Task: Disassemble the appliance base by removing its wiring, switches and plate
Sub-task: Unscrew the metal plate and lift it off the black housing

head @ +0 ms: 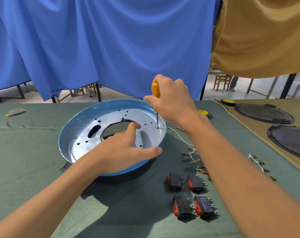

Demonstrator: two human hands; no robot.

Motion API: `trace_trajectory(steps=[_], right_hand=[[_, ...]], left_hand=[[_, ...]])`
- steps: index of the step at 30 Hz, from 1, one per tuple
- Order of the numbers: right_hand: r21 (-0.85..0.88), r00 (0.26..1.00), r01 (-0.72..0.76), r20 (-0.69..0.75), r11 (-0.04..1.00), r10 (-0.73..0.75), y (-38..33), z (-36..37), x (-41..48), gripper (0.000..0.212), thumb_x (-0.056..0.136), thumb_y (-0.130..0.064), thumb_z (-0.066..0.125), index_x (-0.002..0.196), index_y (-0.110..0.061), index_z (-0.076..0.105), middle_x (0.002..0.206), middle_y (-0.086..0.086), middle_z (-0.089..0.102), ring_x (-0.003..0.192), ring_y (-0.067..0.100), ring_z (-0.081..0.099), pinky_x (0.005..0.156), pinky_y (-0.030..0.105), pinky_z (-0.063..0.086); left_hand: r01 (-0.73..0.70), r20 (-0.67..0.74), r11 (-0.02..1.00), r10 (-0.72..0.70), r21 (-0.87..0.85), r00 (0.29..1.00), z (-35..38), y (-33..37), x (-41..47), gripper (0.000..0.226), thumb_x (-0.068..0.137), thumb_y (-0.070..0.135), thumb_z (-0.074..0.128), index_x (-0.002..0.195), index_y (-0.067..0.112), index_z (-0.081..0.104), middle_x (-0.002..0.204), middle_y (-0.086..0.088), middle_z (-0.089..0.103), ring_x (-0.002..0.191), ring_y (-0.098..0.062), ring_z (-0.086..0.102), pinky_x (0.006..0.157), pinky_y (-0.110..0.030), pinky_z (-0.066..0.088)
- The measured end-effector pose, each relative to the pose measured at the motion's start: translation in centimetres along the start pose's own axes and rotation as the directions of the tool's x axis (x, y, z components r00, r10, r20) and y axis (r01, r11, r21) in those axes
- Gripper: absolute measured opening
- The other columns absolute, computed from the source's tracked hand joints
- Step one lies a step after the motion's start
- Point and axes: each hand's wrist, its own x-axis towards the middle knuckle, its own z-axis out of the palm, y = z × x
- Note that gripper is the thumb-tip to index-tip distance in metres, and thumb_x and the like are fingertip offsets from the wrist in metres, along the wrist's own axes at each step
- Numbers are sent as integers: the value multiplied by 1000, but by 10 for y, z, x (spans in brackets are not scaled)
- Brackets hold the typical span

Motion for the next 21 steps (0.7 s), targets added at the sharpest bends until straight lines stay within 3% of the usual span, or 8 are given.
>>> trace_trajectory(steps=[2, 6, 8, 13, 17, 19, 21], right_hand=[[22, 1000, 18, 10, 1000, -18, -3, 0, 0, 29, 88, -40, 65, 89, -20, 43, 87, 9, 54, 83, 33, 47, 64, 33, 30], [14, 988, -37, 154, 999, 34, 3, 8, -4, 26, 91, -36, 63, 97, -17, 46, 95, 10, 54, 93, 31, 48, 67, 36, 34], [50, 981, -51, 188, 997, 41, 7, 8, -4, 24, 92, -33, 62, 104, -16, 49, 100, 11, 56, 97, 30, 49, 70, 38, 41], [200, 1000, 16, 12, 980, -18, -5, -14, 2, 21, 93, -27, 58, 107, -12, 52, 91, 10, 62, 95, 33, 55, 82, 44, 49], [309, 984, 94, -173, 946, -42, -12, -37, 6, 28, 96, -20, 54, 121, -11, 47, 96, 10, 62, 93, 36, 61, 81, 49, 52], [297, 984, 76, -179, 952, -23, -7, -41, 7, 33, 96, -17, 51, 127, -11, 42, 104, 8, 62, 96, 36, 60, 83, 50, 51], [221, 997, -6, -77, 975, 23, 3, -38, 7, 30, 96, -14, 46, 125, -11, 42, 103, 11, 63, 98, 35, 57, 84, 50, 48]], left_hand=[[-5, -24, 1000, 5, 12, 1000, 1, -1, -1, 101, 52, 94, 36, 137, 43, 19, 92, 20, 51, 91, -7, 53, 80, -35, 41], [62, 41, 997, -61, -35, 997, -1, 1, 4, 110, 51, 92, 41, 141, 35, 19, 120, 9, 51, 108, -16, 52, 96, -41, 42], [65, 52, 996, -62, -64, 997, -3, 1, 6, 109, 50, 92, 43, 140, 35, 20, 123, 11, 50, 108, -13, 52, 98, -40, 42], [58, -18, 997, -59, -44, 998, 0, -3, 2, 104, 50, 94, 41, 138, 43, 18, 102, 17, 53, 103, -15, 54, 91, -39, 42], [112, -90, 993, -115, -38, 989, 1, -5, 4, 109, 48, 94, 39, 140, 39, 18, 117, 6, 52, 111, -21, 51, 95, -41, 39], [138, -115, 990, -141, -37, 983, 1, -6, 6, 112, 48, 95, 37, 141, 37, 19, 120, 2, 51, 113, -22, 50, 95, -41, 39], [162, -120, 986, -165, -35, 979, 1, -8, 8, 112, 48, 95, 36, 142, 36, 18, 127, 0, 50, 116, -23, 49, 94, -41, 38]])
